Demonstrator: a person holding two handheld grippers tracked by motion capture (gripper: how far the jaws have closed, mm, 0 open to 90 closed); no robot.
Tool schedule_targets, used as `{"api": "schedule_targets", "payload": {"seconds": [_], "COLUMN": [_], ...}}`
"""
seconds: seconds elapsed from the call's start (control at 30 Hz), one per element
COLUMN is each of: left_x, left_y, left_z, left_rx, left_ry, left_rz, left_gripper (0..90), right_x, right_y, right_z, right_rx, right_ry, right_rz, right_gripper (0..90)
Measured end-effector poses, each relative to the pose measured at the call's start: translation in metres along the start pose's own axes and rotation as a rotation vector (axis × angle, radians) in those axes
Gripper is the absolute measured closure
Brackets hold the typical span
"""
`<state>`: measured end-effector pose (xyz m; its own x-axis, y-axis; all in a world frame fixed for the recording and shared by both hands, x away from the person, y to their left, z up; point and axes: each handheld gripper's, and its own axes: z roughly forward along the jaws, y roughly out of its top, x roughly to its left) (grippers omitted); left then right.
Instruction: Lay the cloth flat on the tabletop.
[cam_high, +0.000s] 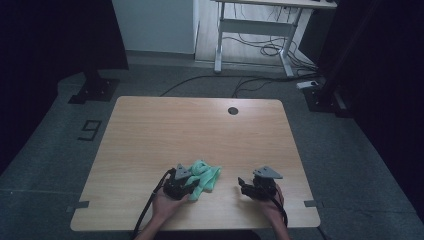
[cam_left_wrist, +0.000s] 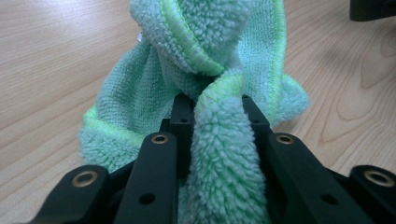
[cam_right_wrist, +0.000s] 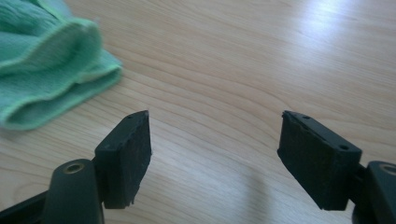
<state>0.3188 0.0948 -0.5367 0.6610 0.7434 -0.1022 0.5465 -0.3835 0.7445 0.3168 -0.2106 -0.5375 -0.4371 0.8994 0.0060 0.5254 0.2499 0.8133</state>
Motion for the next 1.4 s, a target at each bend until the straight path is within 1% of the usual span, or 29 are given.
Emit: {"api": "schedule_targets", "payload": {"seconds": [0.1,0.13,0.17,0.2,0.23,0.27,0.3,0.33,0.37,0.4,0.47,0.57,0.6,0.63,0.67,0.7,0.77,0.8,0.9,0.97,1.07,1.13,1.17,1.23,1.27,1.33,1.37,1.4], "left_x": [-0.002,-0.004,-0.004,-0.005,-0.007,-0.008,-0.008,-0.010,-0.011,-0.012,-0.013,-0.013,-0.015,-0.015,-0.015,-0.015,-0.015,-0.016,-0.014,-0.011,-0.005,0.001,0.001,0.006,0.010,0.011,0.012,0.013], "left_y": [0.000,-0.001,-0.001,-0.001,-0.001,-0.001,-0.001,-0.002,-0.002,-0.002,-0.002,-0.001,-0.001,-0.001,-0.001,0.000,0.001,0.001,0.004,0.008,0.015,0.021,0.021,0.026,0.029,0.030,0.031,0.033], "left_z": [0.001,0.002,0.002,0.003,0.004,0.005,0.005,0.006,0.006,0.007,0.007,0.004,-0.001,-0.001,-0.005,-0.007,-0.013,-0.018,-0.025,-0.027,-0.024,-0.019,-0.019,-0.015,-0.012,-0.011,-0.009,-0.007], "left_rx": [-0.001,0.003,0.003,0.004,0.005,0.006,0.006,0.006,0.007,0.008,0.003,-0.008,-0.018,-0.018,-0.028,-0.034,-0.050,-0.063,-0.083,-0.088,-0.077,-0.062,-0.062,-0.056,-0.052,-0.051,-0.050,-0.048], "left_ry": [0.000,-0.004,-0.004,-0.002,-0.004,-0.005,-0.005,-0.006,-0.009,-0.009,-0.007,-0.012,-0.009,-0.009,-0.010,-0.010,-0.018,-0.012,0.007,0.022,0.035,0.049,0.049,0.057,0.051,0.047,0.037,0.031], "left_rz": [-0.002,-0.004,-0.004,-0.002,-0.002,-0.002,-0.002,0.000,0.001,0.002,-0.003,-0.017,-0.021,-0.021,-0.026,-0.030,-0.040,-0.040,-0.036,-0.039,-0.043,-0.037,-0.037,-0.038,-0.049,-0.055,-0.055,-0.053], "left_gripper": [72.7,72.5,72.2,72.2,72.0,71.7,71.4,71.4,71.2,69.3,67.7,51.1,41.9,39.7,39.7,37.3,35.4,34.4,34.2,35.1,37.3,38.9,39.9,41.4,43.8,44.7,46.0,49.2], "right_x": [0.006,0.010,0.010,0.013,0.016,0.023,0.023,0.025,0.028,0.034,0.036,0.040,0.042,0.042,0.043,0.044,0.045,0.046,0.050,0.052,0.055,0.055,0.055,0.056,0.057,0.057,0.058,0.059], "right_y": [0.003,0.006,0.006,0.008,0.010,0.013,0.013,0.014,0.016,0.019,0.020,0.024,0.027,0.027,0.028,0.030,0.032,0.034,0.037,0.038,0.038,0.039,0.039,0.040,0.040,0.040,0.040,0.040], "right_z": [0.000,0.000,0.000,0.000,0.000,0.000,0.000,0.000,0.001,0.003,0.004,0.008,0.010,0.010,0.010,0.011,0.011,0.012,0.015,0.018,0.026,0.028,0.028,0.031,0.034,0.035,0.037,0.039], "right_rx": [-0.012,-0.029,-0.029,-0.036,-0.041,-0.051,-0.051,-0.052,-0.058,-0.062,-0.063,-0.066,-0.070,-0.070,-0.074,-0.078,-0.083,-0.088,-0.094,-0.088,-0.071,-0.068,-0.068,-0.068,-0.061,-0.059,-0.056,-0.050], "right_ry": [0.026,0.054,0.054,0.068,0.077,0.098,0.098,0.108,0.124,0.150,0.157,0.173,0.183,0.183,0.185,0.189,0.191,0.192,0.195,0.197,0.197,0.197,0.197,0.199,0.198,0.200,0.204,0.213], "right_rz": [0.001,0.011,0.011,0.010,0.006,-0.007,-0.007,-0.005,-0.008,-0.011,-0.014,-0.017,-0.017,-0.017,-0.016,-0.017,-0.015,-0.017,-0.025,-0.028,-0.033,-0.029,-0.029,-0.028,-0.028,-0.027,-0.025,-0.029], "right_gripper": [27.1,28.0,28.0,28.2,28.4,29.0,29.0,29.2,29.5,30.2,30.4,31.1,31.8,31.8,32.0,32.4,33.0,33.2,34.0,34.6,35.6,36.7,36.7,37.8,39.1,40.1,41.2,43.9]}}
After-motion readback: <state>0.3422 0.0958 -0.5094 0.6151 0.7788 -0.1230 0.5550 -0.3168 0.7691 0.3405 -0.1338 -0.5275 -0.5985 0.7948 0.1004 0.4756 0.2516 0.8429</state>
